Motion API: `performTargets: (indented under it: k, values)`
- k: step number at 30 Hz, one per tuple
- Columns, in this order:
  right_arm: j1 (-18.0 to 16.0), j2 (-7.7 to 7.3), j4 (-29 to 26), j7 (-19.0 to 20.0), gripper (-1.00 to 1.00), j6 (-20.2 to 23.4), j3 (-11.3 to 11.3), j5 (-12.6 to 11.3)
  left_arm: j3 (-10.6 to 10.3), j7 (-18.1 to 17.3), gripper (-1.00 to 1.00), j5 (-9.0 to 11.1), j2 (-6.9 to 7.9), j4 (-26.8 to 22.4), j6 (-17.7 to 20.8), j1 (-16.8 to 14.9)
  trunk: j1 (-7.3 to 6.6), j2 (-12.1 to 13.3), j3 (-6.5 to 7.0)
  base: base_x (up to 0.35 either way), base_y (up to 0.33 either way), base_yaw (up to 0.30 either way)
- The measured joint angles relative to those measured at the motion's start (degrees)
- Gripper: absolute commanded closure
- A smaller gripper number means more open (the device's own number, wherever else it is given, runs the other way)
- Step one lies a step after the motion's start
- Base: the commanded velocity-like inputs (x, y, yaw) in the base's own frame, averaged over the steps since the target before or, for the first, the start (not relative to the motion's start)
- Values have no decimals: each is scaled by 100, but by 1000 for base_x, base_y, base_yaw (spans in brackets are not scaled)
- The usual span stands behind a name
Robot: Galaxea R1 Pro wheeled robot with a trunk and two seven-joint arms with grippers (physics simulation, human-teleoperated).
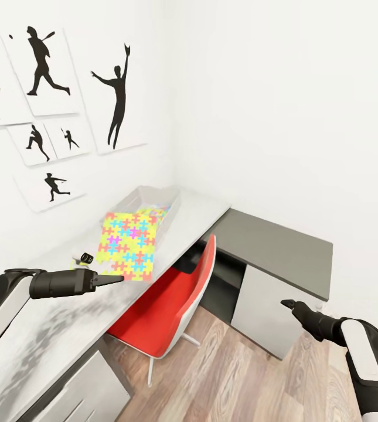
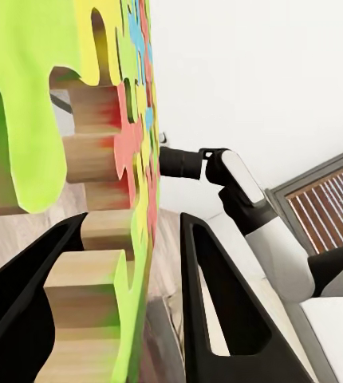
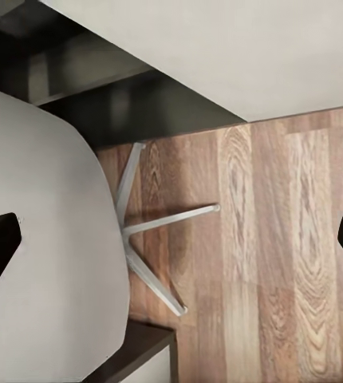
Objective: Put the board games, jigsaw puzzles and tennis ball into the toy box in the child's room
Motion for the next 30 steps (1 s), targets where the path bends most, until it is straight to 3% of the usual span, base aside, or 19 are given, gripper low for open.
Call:
performTargets:
  k: [21, 30]
  values:
    - [1, 10, -3, 0, -100, 3, 8, 0, -3, 1, 100, -1, -1, 5, -4, 9, 2, 0, 21, 75, -92, 27]
    - [0, 12, -7, -2, -100, 2, 8, 0, 4, 0, 100, 3, 0, 6, -23, 24, 1, 0, 59, 158, -204, 85]
